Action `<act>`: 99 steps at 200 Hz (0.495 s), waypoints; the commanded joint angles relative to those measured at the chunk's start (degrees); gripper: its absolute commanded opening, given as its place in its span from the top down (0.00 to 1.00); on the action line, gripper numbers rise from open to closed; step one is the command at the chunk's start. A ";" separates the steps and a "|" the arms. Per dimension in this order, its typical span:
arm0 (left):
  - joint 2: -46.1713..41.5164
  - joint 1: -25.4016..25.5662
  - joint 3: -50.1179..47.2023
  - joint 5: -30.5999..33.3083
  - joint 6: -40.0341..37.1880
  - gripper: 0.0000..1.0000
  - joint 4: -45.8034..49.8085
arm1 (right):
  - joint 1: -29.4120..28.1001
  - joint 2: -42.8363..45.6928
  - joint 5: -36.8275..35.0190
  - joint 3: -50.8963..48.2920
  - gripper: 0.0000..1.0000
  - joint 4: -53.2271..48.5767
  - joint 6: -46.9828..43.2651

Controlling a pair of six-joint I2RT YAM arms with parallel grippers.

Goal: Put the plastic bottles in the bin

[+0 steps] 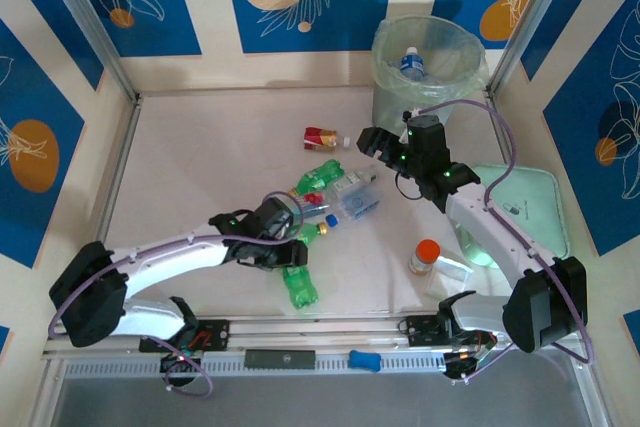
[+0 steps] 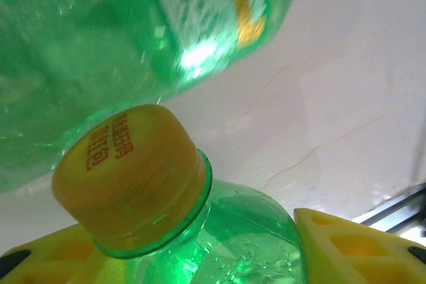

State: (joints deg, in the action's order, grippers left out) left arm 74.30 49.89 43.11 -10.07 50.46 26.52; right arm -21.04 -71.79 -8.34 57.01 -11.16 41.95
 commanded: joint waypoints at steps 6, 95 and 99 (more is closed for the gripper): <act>-2.42 -2.93 3.73 -1.42 -1.92 0.54 -2.93 | -0.20 0.69 4.22 -1.63 0.08 3.17 -1.33; -2.31 -17.46 4.59 1.80 0.38 0.54 -20.85 | -4.00 1.09 21.69 -4.02 0.04 7.90 -7.31; -1.92 -18.08 4.92 1.45 0.27 0.55 -21.47 | -4.57 1.12 21.89 -4.02 0.04 7.69 -7.68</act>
State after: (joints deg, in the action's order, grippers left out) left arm 71.64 35.16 46.26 -8.93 49.89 12.75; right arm -23.07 -71.79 7.42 53.45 -4.40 38.22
